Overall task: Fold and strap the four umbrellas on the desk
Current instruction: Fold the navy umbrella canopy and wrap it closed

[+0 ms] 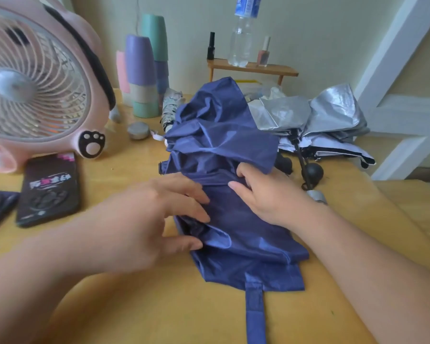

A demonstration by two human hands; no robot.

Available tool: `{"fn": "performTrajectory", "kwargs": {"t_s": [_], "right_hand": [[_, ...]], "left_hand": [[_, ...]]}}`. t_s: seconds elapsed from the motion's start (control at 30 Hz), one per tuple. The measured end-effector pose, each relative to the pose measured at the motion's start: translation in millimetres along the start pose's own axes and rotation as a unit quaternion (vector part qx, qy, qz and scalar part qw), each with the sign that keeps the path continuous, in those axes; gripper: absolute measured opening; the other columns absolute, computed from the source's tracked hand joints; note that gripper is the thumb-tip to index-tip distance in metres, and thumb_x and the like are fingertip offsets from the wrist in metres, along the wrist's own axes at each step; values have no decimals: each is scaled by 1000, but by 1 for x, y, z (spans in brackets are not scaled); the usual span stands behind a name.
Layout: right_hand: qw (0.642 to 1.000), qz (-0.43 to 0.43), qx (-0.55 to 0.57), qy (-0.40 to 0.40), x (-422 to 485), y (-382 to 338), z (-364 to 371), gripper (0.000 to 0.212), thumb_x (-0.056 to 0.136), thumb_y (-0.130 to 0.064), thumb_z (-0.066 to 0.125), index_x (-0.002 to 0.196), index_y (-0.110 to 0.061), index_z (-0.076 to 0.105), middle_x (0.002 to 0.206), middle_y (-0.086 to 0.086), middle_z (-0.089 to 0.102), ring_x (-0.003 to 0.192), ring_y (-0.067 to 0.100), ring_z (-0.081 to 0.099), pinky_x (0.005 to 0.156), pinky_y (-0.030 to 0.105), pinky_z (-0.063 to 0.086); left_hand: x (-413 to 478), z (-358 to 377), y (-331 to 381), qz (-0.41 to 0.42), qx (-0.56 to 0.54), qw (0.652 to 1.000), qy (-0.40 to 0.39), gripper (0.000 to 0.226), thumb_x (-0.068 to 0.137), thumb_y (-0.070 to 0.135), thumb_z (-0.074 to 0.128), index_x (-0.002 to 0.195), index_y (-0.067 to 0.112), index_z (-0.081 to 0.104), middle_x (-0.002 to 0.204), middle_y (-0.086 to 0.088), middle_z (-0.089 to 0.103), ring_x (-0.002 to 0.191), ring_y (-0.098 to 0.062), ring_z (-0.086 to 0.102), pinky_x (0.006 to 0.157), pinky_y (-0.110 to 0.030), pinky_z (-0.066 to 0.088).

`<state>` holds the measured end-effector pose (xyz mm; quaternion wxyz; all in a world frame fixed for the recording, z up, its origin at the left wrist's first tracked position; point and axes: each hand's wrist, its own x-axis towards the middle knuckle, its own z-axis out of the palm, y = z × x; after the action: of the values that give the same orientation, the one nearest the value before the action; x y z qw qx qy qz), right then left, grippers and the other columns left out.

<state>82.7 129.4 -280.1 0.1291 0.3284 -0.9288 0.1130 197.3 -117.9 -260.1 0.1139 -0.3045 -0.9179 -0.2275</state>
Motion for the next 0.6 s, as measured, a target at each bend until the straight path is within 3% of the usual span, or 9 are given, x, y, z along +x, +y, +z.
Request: {"fn": "performTrajectory", "kwargs": {"t_s": [0.1,0.17,0.23,0.33,0.47,0.6], "right_hand": [[1000,6,1,-23,-3,1,-4,48,98,-57,51,129,-20,50,106,-2,57,101,25,53,67,27,19],[999,4,32,-34,-3,2,-6,72,95,-59,55,155,-36,22,117,-9,48,114,15,46,76,18,21],[998,2,54,-41,-2,2,-7,93,92,-62,59,158,-45,-5,111,-16,36,108,7,41,79,14,20],[994,28,86,-57,0,3,-7,113,85,-65,66,152,-49,-25,110,-16,35,98,2,37,86,18,28],[992,43,105,-50,4,4,-6,125,77,-69,72,149,-51,-29,112,-13,36,103,13,49,87,26,36],[992,44,108,-49,4,5,-5,126,76,-69,73,150,-49,-27,111,-12,37,111,17,53,87,26,35]], "left_hand": [[-17,-29,22,-104,-8,989,101,26,78,63,75,79,37,71,80,18,69,76,-4,67,68,-19,51],[-25,-33,32,-210,-24,969,125,26,75,64,77,72,39,71,62,16,65,59,-8,63,55,-21,48],[-30,-22,40,-278,-35,955,98,18,73,58,76,73,40,72,60,21,62,55,-6,58,54,-19,45],[-31,-2,55,-310,-63,946,76,21,75,59,72,87,41,71,75,34,61,62,-1,55,58,-13,41],[-22,14,61,-330,-72,937,94,27,78,62,68,98,45,68,86,36,57,67,5,55,63,-11,39],[-8,17,60,-353,-84,929,72,25,84,57,66,96,37,74,79,26,61,61,3,54,59,-13,39]]}}
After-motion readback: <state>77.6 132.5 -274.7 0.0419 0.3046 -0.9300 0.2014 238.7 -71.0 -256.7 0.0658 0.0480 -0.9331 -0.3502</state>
